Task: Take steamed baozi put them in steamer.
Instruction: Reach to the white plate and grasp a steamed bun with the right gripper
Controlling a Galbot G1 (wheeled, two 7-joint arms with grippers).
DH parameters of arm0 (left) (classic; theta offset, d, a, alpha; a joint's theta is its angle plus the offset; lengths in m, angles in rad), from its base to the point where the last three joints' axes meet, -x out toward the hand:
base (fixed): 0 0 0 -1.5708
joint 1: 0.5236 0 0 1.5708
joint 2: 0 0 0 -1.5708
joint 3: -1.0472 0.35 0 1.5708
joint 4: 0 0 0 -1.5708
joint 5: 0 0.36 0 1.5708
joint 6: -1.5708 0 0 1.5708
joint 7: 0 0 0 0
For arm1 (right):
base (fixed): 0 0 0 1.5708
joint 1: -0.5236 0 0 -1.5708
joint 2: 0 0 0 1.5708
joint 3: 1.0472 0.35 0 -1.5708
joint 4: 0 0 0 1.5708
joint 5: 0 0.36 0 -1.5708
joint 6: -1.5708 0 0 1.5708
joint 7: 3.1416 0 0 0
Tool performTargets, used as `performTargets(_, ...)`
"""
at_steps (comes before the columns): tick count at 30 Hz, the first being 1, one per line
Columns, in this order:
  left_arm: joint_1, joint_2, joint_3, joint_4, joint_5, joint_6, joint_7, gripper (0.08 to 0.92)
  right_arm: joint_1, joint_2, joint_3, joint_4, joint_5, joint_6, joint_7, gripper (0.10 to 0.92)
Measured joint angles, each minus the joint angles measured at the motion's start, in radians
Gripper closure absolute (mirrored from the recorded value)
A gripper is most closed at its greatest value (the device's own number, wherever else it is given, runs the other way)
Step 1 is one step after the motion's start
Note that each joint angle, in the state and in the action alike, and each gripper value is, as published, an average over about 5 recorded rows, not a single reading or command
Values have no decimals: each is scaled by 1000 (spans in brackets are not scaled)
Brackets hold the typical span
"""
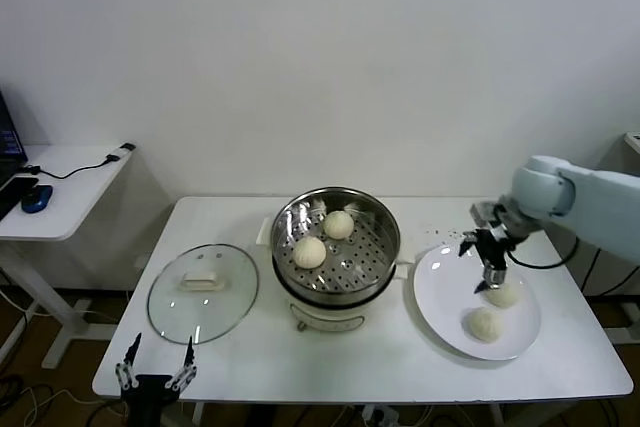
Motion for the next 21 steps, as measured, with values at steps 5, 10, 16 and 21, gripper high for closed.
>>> performTargets(5, -2, -2, -2, 4, 4, 3, 0, 177, -130, -27, 80, -16, -68, 1, 2, 203)
performTargets(10, -1, -5, -2, 8, 9, 3, 1, 177, -232, -29, 148, -43, -109, 0, 10, 203)
performTargets(16, 3, -6, -3, 12, 11, 2, 2, 177, -306, -9, 202, -80, -140, -2, 14, 203)
performTargets(21, 4, -6, -5, 15, 11, 1, 2, 177, -339, 12, 228, -108, -157, 0, 15, 203)
